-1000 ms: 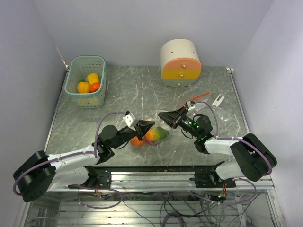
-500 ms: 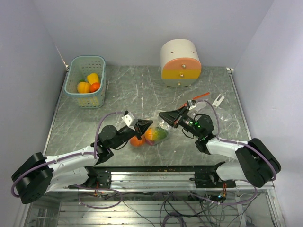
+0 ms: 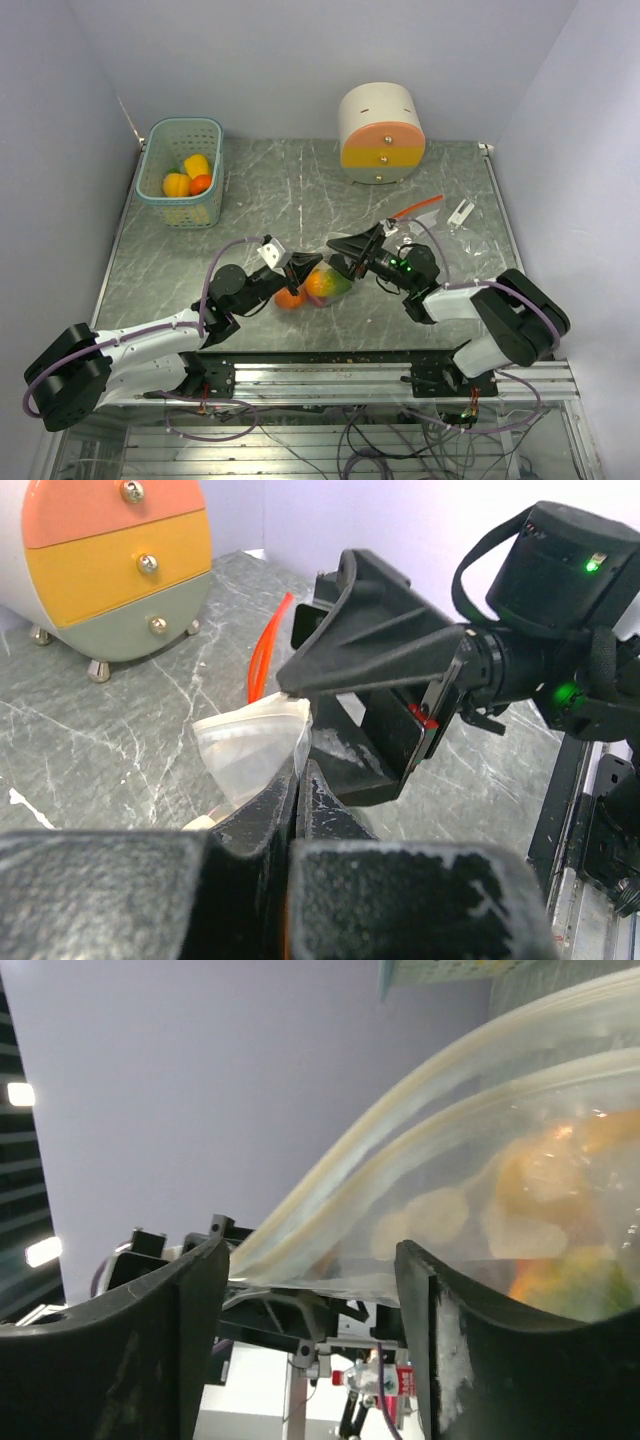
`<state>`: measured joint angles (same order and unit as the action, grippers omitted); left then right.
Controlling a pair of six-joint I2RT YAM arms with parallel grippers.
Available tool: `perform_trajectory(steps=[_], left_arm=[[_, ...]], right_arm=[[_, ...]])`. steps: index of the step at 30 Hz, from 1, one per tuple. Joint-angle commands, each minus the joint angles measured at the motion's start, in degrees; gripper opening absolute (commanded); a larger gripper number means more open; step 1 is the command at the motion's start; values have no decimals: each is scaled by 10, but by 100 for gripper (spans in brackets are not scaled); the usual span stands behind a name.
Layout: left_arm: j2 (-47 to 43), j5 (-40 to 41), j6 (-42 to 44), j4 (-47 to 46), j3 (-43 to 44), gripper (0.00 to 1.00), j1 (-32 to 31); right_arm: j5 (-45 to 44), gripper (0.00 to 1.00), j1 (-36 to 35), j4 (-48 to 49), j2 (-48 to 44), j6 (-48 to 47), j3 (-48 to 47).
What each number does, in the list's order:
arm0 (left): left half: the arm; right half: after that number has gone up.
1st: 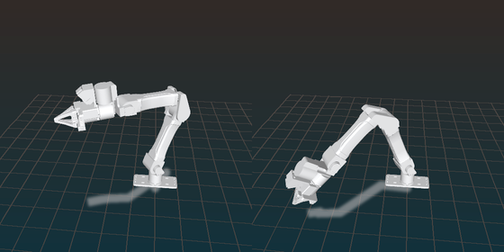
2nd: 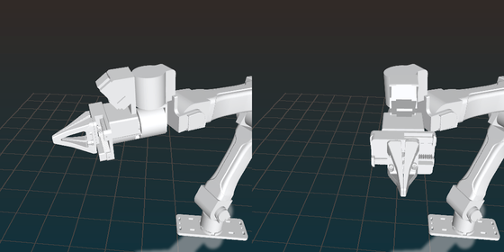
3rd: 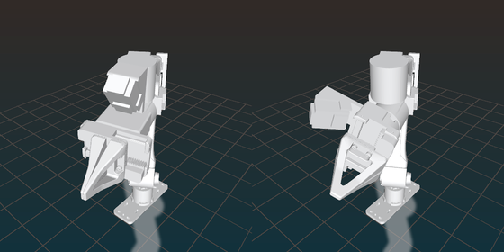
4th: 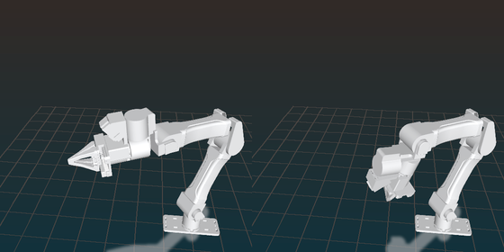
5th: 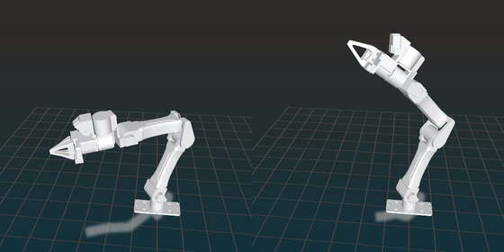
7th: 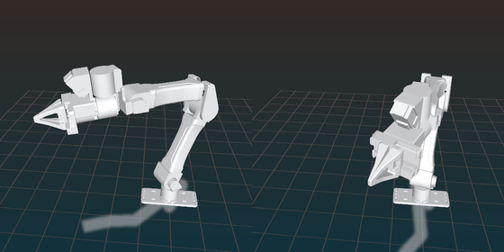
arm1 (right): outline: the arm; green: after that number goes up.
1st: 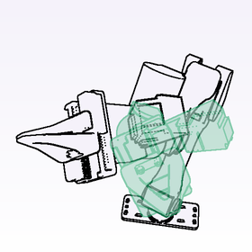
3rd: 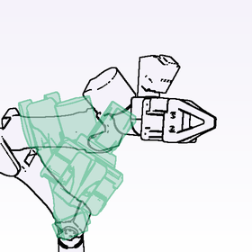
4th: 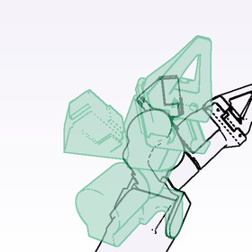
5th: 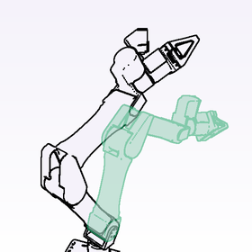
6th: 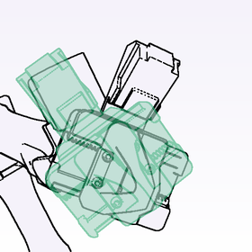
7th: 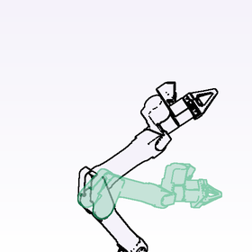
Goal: Open the zip-top bag and remove the fake food
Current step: Open the zipper of the food storage bag at the center of the board.
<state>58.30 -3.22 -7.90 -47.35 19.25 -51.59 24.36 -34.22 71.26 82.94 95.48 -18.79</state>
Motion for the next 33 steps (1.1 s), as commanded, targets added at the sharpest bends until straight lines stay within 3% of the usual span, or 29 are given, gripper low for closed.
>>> perform_trajectory(steps=[1,6,12,16,19,23,26,33], left_arm=[[-12,-4,10,-21,6,7,-3],[-26,-6,16,-1,5,7,-3],[-22,10,8,-10,0,7,-3],[-34,43,-10,-5,-3,20,-3],[-75,90,-34,8,-14,47,-3],[-156,122,-47,56,-21,65,-2],[-203,130,-48,91,-23,71,-2],[-228,143,-49,114,-26,72,-2]], right_arm=[[7,60,-17,82,44,37,-12],[7,27,-17,104,66,43,-10],[-5,0,-18,139,77,51,4],[-9,0,-14,107,57,10,-5],[-10,0,-9,-26,12,-66,-36],[-53,0,-1,-255,-90,-208,-99],[-118,0,0,-429,-166,-350,-155],[-202,0,0,-730,-272,-596,-300]])
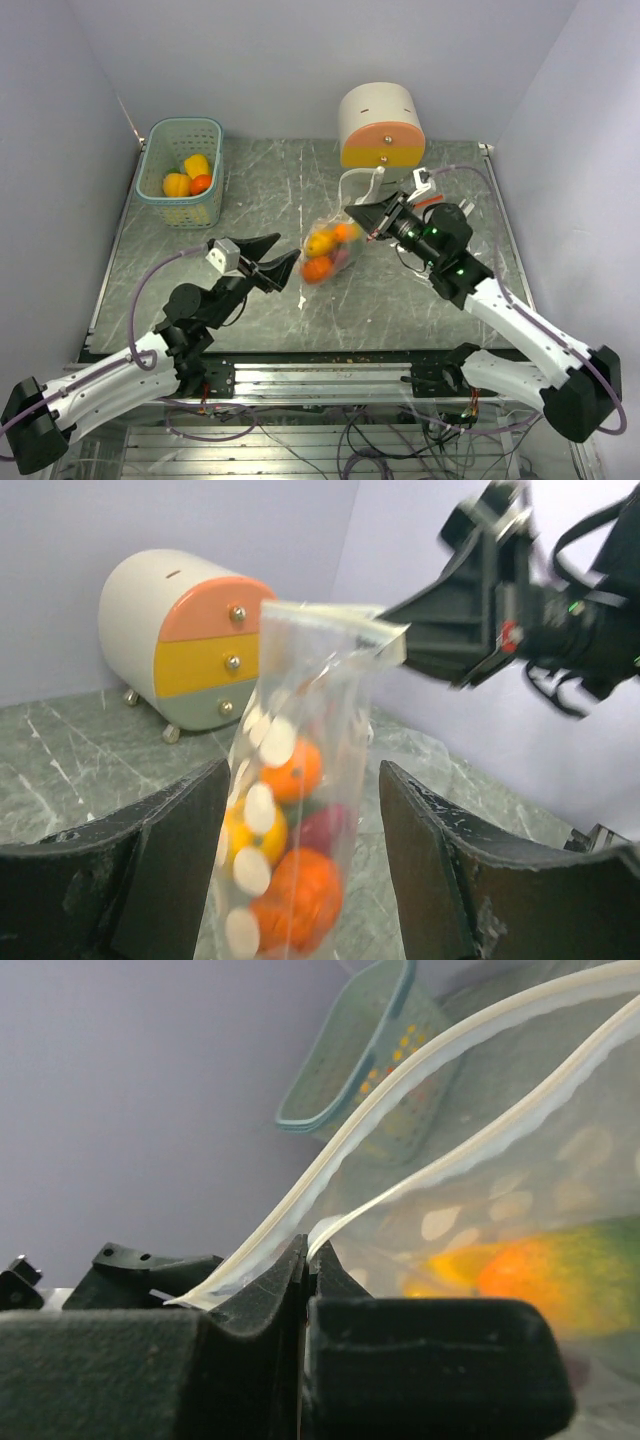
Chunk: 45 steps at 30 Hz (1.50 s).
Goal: Open the zip-top bag and remove the fake food
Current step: Open the zipper of the food storage bag at the center of the board.
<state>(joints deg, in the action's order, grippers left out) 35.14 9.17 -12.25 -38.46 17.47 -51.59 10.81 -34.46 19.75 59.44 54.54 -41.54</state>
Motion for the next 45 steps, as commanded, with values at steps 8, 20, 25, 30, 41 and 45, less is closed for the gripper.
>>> perform_trajectory(steps=[8,20,25,30,41,45], left_arm=[[54,-5,-15,-14,-3,69,-2],[66,15,-12,11,9,71,-2],[118,22,-21,-2,20,78,-2],[228,10,-68,-73,37,77,-2],[380,34,-132,-149,85,86,-2],[387,32,-135,-142,100,87,-3]], right_arm=[[-165,0,3,-475,-16,-347,-237],[-60,0,-60,-439,117,-379,-142],[-30,0,-95,-414,110,-389,-110],[-1,0,-103,-376,58,-380,-69],[18,0,-106,-374,18,-377,-44],[17,0,-106,-368,23,-377,-38]])
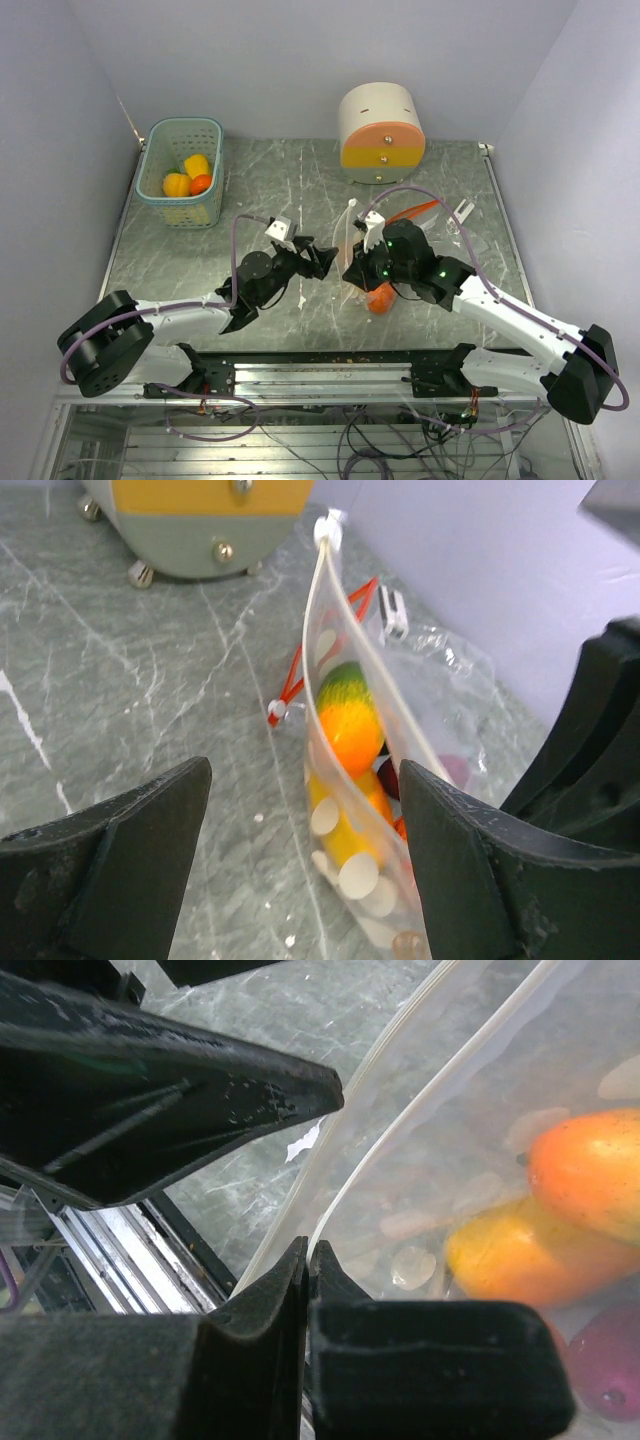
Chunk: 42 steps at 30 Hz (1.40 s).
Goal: Open the zip-top bag and remove the fake food
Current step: Open the zipper of the food storage bag at the center of the board.
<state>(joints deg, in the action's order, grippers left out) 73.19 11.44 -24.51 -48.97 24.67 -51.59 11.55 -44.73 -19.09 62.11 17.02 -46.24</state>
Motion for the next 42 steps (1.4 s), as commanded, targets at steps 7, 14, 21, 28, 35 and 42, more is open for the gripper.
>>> perform_trajectory(steps=[7,14,21,28,35,42], left_arm=[[26,5,-18,-18,42,88,-2],[91,5,-29,-15,59,88,-2],[149,42,-41,25,83,87,3],[181,12,-68,11,76,87,14],[200,-14,-83,-2,62,85,14],[172,-13,-70,23,49,85,15]], right_arm=[[14,0,-4,29,4,5,12],[22,0,-4,34,-24,8,15],[-21,0,-4,10,-63,13,8],[-44,0,-4,15,-120,27,17],[-88,49,-4,23,-144,43,29],[-362,98,4,-7,-162,134,68]])
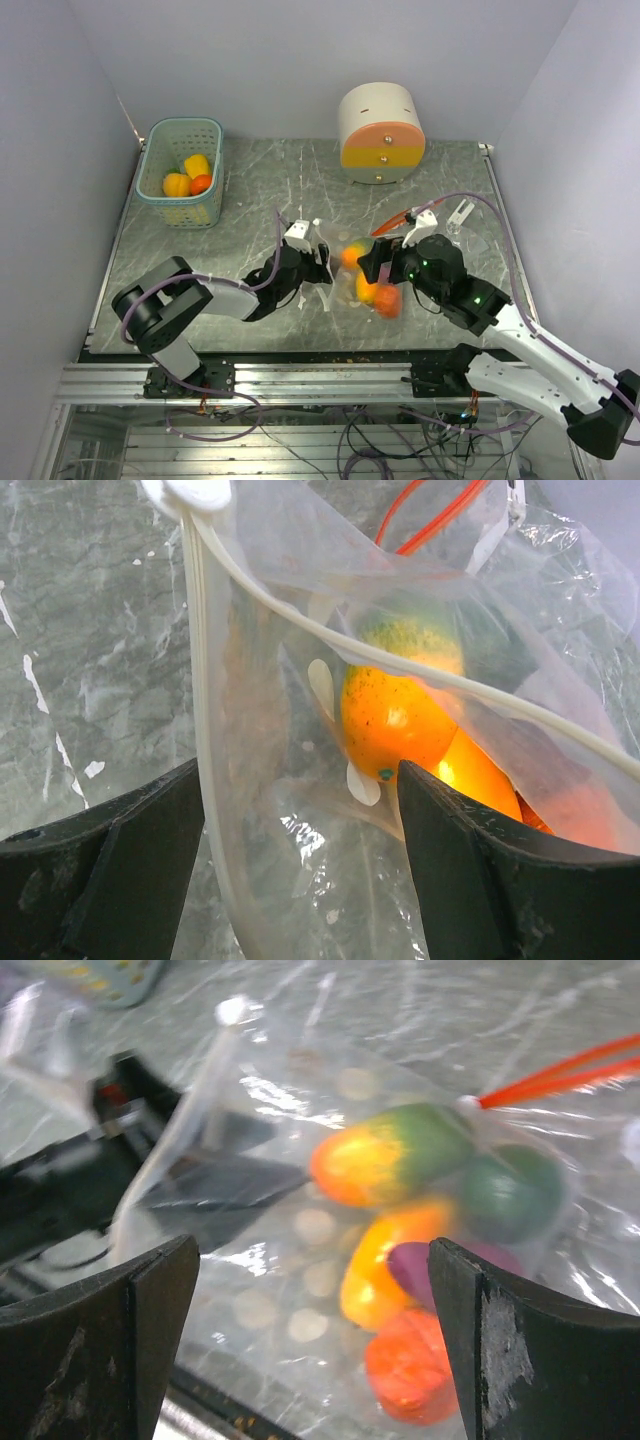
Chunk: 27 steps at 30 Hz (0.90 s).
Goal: Open the zip-top bag and remove the fake food
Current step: Open the zipper of the food storage bag at the center of the board.
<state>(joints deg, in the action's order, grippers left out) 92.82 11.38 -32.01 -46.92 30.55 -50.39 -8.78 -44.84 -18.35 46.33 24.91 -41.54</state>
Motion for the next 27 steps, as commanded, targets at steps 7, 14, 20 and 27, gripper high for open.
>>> perform_trajectory(steps=[7,14,20,27], left_arm=[[-86,-26,12,48,-26,71,2],[-157,-9,28,126,-23,51,3],[-175,-54,55,133,-14,23,2],[-139,-73,73,203,34,23,2]], right_arm=[[-96,83,123,33,41,87,69],[149,73,290,157,88,99,160],[227,59,295,242,117,113,187],[227,14,296,255,119,106,199]])
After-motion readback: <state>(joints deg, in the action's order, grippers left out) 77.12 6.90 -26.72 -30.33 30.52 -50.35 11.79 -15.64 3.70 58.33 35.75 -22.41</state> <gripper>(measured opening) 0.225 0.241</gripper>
